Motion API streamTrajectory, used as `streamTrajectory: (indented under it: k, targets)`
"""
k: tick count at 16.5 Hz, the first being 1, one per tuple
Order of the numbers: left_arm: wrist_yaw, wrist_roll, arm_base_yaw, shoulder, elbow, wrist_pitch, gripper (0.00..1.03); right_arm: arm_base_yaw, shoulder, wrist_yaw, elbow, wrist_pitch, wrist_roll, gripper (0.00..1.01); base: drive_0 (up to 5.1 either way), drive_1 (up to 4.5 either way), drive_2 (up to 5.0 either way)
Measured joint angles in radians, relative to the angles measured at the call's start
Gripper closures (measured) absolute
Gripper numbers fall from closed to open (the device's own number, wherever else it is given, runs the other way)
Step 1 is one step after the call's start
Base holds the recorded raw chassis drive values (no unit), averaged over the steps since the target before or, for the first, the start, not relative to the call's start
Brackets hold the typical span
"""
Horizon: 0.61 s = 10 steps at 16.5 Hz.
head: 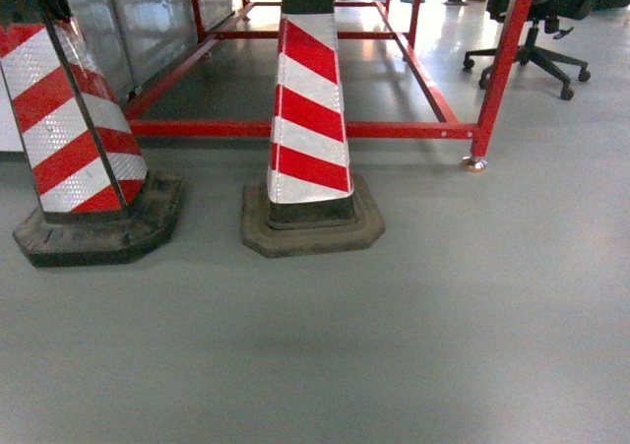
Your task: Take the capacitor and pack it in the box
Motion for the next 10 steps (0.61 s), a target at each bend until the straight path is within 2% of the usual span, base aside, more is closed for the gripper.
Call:
streamTrajectory:
  k: [10]
  targets:
    - [0.002, 0.0, 0.0, 0.0, 0.0, 0.001, 0.6, 0.0, 0.0, 0.002, 0.0, -0.001, 0.0, 0.03, 0.0, 3.73, -3.8]
